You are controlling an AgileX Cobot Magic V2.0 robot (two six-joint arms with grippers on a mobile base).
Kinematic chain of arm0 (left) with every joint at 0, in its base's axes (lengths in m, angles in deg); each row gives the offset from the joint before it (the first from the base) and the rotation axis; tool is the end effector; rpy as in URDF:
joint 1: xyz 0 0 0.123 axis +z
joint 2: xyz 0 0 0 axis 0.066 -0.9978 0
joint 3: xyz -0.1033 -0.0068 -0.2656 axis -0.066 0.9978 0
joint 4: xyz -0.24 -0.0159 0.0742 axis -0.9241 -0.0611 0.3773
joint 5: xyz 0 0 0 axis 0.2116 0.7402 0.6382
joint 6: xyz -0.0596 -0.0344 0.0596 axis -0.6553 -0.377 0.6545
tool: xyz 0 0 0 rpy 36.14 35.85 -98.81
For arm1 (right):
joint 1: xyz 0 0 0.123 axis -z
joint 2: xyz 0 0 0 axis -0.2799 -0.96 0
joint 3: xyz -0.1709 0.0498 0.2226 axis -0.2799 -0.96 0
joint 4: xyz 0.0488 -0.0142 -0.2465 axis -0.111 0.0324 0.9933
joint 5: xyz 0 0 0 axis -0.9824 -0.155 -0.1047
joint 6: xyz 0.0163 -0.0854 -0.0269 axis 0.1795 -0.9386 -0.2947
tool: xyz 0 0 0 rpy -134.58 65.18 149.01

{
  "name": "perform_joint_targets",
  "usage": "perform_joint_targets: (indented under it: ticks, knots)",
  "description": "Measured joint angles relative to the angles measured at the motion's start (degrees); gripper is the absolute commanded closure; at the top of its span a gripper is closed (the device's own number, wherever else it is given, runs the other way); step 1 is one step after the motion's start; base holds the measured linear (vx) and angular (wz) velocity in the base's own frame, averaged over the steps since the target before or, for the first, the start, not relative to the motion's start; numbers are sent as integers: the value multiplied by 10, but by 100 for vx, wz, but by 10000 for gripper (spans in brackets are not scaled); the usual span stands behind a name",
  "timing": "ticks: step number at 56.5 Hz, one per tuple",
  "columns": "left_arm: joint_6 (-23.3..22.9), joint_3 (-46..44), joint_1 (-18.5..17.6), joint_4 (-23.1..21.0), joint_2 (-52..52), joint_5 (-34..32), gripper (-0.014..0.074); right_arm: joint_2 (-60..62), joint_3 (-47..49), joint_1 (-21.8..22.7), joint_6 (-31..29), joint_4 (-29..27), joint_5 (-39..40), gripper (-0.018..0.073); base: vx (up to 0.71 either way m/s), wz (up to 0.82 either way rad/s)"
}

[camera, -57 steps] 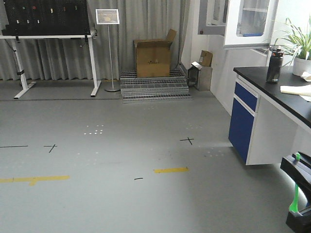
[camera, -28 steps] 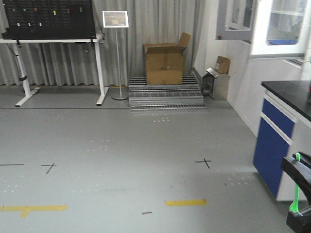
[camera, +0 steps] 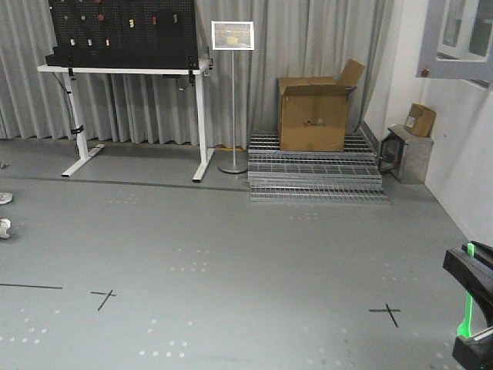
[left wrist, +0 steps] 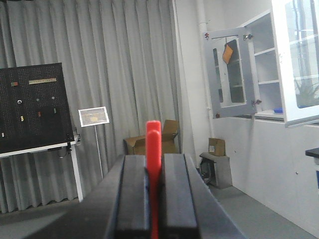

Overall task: Sort red and green spoons into left cabinet
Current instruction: 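Drive the base to the white cabinet with the blue tray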

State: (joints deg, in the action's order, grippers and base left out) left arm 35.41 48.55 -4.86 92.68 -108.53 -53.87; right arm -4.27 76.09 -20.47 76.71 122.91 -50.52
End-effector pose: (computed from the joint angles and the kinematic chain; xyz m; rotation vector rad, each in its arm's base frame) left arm 0.1132 -0.0312 0.3571 0.2765 1.2520 -0.2429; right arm 0.1741 0.0385 0.3282 -0.3387 1.5548 0.2258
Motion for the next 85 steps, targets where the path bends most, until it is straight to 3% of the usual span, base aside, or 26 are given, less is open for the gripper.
perform_joint_targets:
  ticks: [85]
  knots:
    - [0,0,0,0,0,0,566,0,0,0,0,0,0,565,59,-2]
